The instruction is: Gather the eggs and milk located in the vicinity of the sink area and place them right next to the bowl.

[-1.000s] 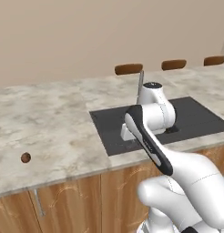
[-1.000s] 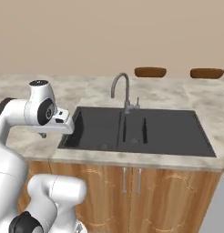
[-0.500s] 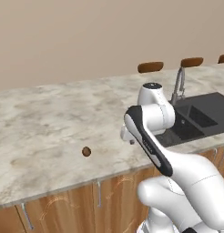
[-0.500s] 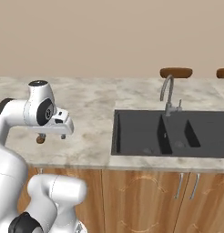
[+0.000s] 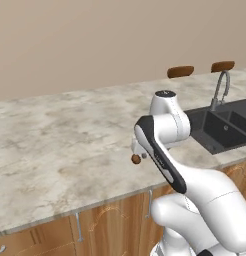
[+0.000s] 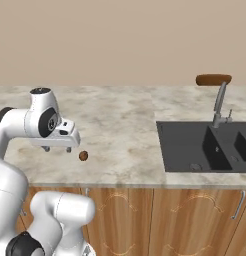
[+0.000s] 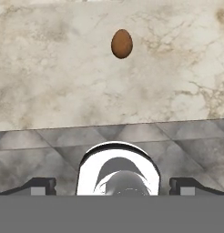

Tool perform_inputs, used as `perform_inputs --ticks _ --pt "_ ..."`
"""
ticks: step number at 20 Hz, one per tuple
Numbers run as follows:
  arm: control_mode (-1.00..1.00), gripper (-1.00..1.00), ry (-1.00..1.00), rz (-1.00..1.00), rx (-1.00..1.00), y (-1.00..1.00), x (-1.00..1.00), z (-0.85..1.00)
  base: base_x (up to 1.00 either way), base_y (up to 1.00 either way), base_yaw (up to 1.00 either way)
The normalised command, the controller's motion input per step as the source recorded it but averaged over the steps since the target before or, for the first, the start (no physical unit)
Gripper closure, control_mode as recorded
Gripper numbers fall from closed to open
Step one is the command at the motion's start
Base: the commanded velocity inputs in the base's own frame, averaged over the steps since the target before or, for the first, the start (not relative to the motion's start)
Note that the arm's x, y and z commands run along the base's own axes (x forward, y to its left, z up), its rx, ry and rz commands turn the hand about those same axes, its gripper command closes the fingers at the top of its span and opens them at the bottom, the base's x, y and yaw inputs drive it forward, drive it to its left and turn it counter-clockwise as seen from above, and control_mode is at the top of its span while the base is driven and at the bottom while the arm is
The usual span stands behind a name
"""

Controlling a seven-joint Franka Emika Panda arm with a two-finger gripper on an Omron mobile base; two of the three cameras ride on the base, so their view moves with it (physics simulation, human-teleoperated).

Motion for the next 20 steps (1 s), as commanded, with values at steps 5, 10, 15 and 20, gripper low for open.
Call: perform_inputs --ticks 5,10,15,20 --pt "1.00 -1.00 0.00 0.00 0.00 0.00 0.00 0.00 0.00 0.00 0.00" --pt "1.00 -1.00 0.00 0.00 0.00 0.00 0.00 0.00 0.00 0.00 0.00" --pt "-1.00 -1.00 0.02 0.12 0.06 0.03 0.65 -0.24 0.00 0.00 0.00" --pt "-1.00 -1.00 0.17 0.10 0.00 -0.06 0.92 -0.01 0.00 0.00 0.00"
